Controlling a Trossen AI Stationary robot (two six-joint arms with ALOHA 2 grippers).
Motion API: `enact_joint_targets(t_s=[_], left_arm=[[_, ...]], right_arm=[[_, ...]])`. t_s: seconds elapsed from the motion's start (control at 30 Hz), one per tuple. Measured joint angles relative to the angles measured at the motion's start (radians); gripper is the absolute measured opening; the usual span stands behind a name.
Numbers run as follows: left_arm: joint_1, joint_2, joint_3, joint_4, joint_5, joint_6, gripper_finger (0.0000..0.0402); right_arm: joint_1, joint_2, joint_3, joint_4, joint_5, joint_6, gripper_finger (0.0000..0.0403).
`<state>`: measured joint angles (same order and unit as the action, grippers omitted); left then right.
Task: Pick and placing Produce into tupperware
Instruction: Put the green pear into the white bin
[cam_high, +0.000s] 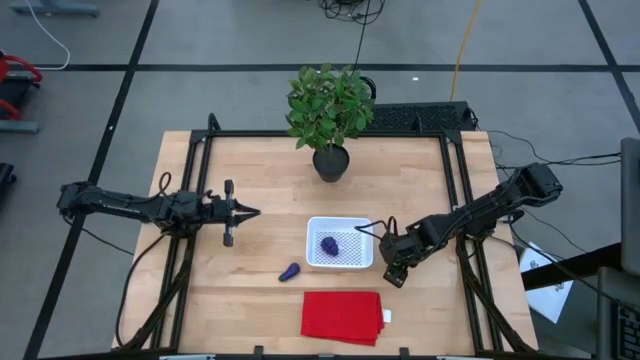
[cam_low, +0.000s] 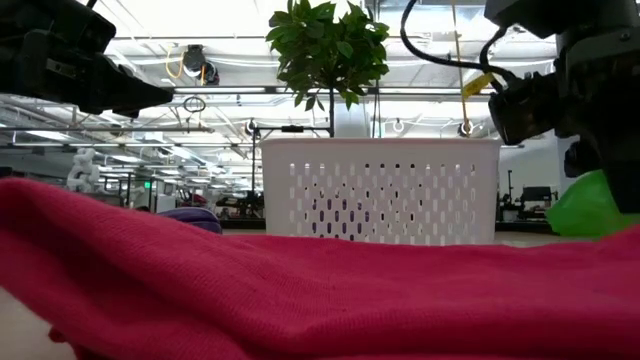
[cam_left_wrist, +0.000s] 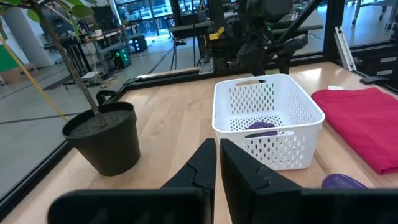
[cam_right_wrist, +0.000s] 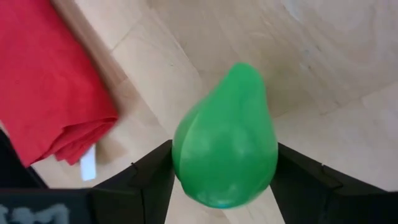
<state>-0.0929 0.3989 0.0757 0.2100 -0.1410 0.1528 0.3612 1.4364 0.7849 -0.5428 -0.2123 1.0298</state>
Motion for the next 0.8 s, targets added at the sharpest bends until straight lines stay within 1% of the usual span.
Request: enact_joint_targets(t_s=[0.27,0.43,0.6,0.8], left_arm=[[0.0,0.0,0.0,0.0,0.0,0.0,0.0026],[0.0,0.0,0.0,0.0,0.0,0.003,0.0026],[0.0,0.0,0.0,0.0,0.0,0.003,0.0026],[0.0,0.0,0.0,0.0,0.0,0.004,0.0026]], right_arm=[[-0.015,-0.075,0.0,-0.003,0.002,0.0,0.0221],[-0.029,-0.126,0.012,-0.014,0.003,-0.027,0.0216],[-0.058,-0.146,0.064,-0.022,0.004,-0.095,0.0213],[-0.092,-0.148,0.159,-0.052,0.003,-0.188,0.0212]])
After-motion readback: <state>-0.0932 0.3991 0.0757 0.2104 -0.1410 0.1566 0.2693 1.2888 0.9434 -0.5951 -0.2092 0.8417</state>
